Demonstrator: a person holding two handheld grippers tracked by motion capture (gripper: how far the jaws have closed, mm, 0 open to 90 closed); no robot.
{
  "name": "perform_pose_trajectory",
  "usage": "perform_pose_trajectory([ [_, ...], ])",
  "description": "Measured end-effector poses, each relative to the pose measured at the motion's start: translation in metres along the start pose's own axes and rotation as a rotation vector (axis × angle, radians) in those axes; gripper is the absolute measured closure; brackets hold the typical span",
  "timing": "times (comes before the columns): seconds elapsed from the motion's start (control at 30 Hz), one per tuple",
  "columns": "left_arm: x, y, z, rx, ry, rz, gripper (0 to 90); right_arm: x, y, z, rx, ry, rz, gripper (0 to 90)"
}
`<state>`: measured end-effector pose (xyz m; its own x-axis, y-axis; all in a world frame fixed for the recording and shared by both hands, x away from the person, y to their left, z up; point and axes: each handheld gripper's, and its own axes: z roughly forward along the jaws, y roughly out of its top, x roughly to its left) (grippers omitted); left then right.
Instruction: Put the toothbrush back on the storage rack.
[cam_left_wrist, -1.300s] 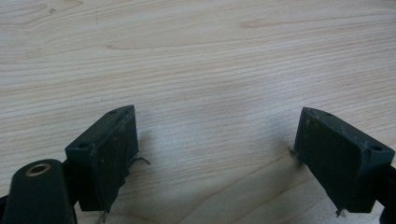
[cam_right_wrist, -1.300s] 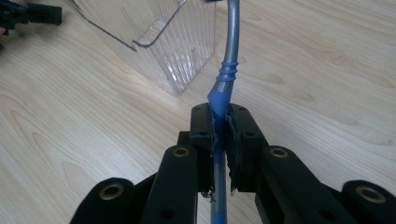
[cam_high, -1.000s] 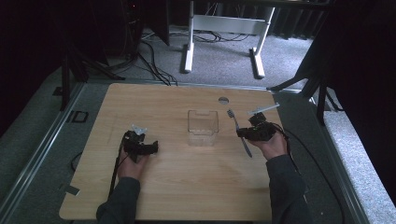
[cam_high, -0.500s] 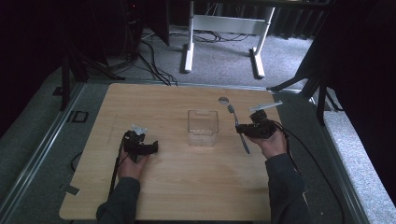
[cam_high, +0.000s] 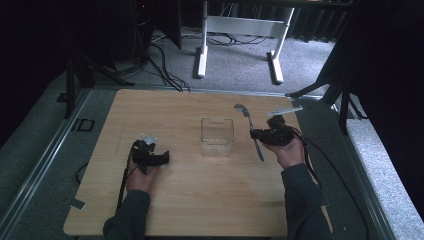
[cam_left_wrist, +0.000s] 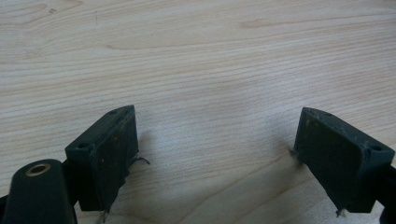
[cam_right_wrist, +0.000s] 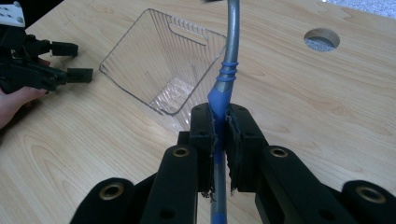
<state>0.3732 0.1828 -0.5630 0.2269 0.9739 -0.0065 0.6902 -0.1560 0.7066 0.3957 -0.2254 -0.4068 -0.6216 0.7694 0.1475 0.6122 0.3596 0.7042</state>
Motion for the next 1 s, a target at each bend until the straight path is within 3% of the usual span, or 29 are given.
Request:
perform_pose_trajectory([
  [0.37, -0.0001, 0.0, 0.0, 0.0, 0.0, -0.001, 14.0, 0.005, 0.0051, 0.0001, -0.023, 0.0, -0.001, 81.3],
  [0.7, -0.0001, 0.0, 0.0, 0.001, 0.0, -0.001, 14.0, 0.0057, 0.0065, -0.0006, -0.059, 0.016, 0.027, 81.3],
  [1.0, -0.0001, 0.0, -0.0001, 0.001, 0.0, -0.001, 14.0, 0.0092, 0.0092, 0.0008, -0.075, 0.019, 0.011, 81.3],
])
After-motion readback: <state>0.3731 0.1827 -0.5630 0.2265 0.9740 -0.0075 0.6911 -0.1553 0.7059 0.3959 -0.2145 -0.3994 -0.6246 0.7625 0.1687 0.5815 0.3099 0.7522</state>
